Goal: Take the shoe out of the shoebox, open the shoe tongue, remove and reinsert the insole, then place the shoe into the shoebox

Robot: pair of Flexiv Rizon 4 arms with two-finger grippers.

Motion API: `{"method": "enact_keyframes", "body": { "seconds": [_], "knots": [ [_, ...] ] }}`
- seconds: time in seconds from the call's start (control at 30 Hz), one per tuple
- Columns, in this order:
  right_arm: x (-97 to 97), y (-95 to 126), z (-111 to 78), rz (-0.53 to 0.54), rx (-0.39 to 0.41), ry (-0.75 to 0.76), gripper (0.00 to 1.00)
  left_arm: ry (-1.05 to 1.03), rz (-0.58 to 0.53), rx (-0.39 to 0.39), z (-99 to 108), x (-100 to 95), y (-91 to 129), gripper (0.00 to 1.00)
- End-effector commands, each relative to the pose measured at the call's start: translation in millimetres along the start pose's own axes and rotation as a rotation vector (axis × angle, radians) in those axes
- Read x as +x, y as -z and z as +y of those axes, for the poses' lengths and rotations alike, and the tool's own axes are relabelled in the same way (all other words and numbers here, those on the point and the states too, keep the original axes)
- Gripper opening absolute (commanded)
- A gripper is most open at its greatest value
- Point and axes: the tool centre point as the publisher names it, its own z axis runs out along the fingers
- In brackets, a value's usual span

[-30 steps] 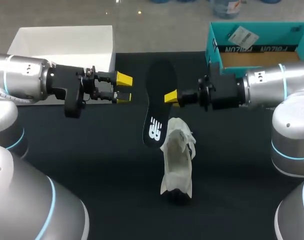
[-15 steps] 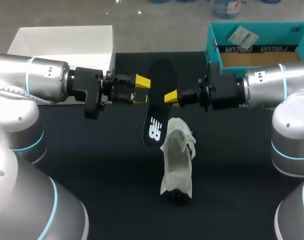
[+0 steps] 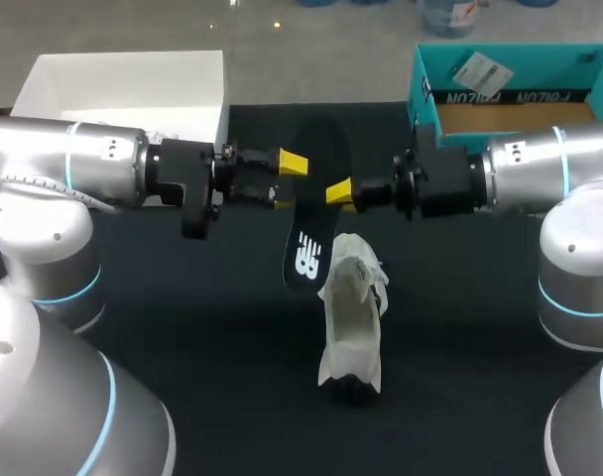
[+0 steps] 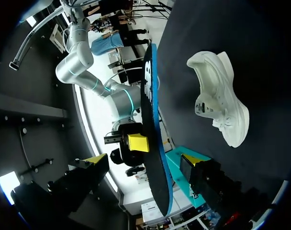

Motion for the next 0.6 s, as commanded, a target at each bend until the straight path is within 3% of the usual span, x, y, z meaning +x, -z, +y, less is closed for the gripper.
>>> {"method": "enact_keyframes", "body": {
  "seconds": [0.03,0.07,0.6],
  "knots": [
    [0.2,-1.7,-0.4,-0.003,-0.001,-0.001,0.00,0.001,0.000,-0.016,3.3,3.7,-6.6,0.13],
    [0.2,-1.7,-0.4,-0.003,-0.001,-0.001,0.00,0.004,-0.001,-0.019,3.8,4.3,-7.0,0.00],
    [0.2,-1.7,-0.4,-0.003,-0.001,-0.001,0.00,0.037,0.032,-0.049,4.9,11.7,-9.7,0.00]
  ]
}}
